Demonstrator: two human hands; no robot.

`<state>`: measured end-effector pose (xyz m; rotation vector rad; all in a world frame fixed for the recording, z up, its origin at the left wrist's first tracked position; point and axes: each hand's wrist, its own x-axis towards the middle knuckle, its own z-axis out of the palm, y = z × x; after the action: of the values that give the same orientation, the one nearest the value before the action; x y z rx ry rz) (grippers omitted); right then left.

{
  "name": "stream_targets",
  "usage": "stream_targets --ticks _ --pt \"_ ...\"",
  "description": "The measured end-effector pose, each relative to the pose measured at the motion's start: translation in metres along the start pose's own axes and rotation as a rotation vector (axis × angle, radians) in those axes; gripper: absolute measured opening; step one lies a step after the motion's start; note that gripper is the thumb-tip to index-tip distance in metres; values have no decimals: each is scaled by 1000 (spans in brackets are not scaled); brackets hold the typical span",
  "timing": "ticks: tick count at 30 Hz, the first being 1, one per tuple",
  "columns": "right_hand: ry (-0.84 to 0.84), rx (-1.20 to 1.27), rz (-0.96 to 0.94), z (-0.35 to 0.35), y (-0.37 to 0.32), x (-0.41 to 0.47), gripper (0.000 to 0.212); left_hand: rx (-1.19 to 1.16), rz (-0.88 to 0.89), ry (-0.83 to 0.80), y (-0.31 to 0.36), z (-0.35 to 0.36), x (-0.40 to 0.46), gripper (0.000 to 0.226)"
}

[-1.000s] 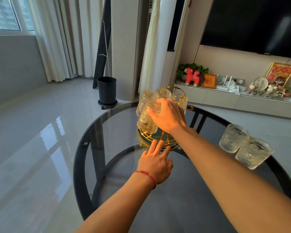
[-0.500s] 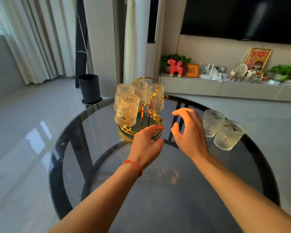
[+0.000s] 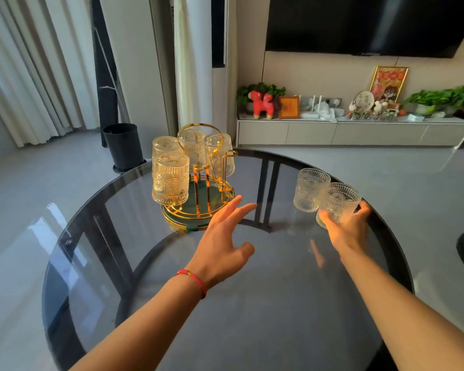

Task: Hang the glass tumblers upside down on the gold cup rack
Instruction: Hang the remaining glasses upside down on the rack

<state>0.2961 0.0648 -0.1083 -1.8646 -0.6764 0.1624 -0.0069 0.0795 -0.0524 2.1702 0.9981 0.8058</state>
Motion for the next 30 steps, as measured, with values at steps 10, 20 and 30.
stream_targets --ticks 10,20,30 --pt "122 160 -445 -10 -42 -33 81 -165 -9 -32 -2 2 1 69" --pt "-640 -122 -825 -4 -82 -111 89 -471 -164 35 8 -12 1 70" --pt "-906 535 44 -3 -104 -117 49 -834 -256 95 12 -35 2 62"
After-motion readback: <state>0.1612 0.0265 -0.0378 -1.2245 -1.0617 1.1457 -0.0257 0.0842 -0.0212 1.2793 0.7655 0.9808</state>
